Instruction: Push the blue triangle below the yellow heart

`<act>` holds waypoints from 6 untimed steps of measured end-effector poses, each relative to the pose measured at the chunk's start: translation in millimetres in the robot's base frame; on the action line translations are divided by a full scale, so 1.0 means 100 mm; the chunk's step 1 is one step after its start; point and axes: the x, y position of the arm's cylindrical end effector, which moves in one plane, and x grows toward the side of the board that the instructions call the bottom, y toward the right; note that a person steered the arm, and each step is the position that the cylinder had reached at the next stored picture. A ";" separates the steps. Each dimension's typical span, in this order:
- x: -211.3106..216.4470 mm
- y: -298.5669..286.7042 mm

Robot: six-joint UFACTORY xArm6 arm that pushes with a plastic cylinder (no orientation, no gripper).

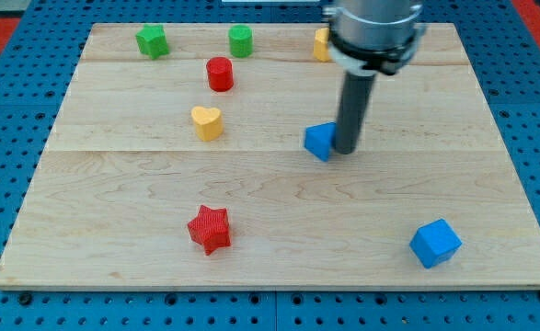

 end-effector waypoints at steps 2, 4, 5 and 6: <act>-0.48 0.19; -0.15 -0.61; -0.13 -0.40; 0.01 -0.38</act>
